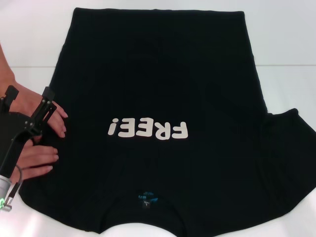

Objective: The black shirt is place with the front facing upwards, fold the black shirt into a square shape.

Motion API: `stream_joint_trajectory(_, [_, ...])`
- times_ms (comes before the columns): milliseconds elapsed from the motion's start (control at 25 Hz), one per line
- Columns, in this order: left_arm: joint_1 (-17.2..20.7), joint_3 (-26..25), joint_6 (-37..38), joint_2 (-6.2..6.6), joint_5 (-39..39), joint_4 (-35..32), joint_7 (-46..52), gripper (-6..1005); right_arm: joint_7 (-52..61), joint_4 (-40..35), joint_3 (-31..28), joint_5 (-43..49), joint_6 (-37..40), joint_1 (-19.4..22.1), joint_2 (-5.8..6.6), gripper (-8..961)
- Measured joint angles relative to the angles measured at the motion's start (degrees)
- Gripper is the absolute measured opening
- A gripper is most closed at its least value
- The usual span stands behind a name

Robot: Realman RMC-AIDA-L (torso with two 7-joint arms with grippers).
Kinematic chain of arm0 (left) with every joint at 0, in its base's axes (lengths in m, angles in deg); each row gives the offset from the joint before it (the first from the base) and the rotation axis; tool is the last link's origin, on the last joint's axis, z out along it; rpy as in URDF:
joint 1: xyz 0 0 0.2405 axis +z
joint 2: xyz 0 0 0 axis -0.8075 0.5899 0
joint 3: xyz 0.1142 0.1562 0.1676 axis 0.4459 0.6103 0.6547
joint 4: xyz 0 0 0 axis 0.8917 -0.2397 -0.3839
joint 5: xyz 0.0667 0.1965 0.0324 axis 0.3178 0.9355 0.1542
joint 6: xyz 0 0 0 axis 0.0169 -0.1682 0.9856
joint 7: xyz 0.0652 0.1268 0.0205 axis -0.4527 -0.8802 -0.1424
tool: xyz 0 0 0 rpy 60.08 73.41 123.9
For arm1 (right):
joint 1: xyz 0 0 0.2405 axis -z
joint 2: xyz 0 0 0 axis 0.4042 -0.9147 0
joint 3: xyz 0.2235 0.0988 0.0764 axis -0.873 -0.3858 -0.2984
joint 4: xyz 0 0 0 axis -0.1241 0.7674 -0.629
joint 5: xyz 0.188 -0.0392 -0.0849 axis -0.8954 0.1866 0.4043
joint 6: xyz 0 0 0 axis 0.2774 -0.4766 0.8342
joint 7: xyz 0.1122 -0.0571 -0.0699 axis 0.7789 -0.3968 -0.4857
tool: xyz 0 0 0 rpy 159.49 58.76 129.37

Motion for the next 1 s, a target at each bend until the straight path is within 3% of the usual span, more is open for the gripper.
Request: stream_joint_trajectory(1000, [0.3, 0.0, 0.0, -0.09, 0.0, 0.0, -0.1, 938, -0.3, 0.6, 0.0, 0.0, 0.0, 0.0, 0.00, 896])
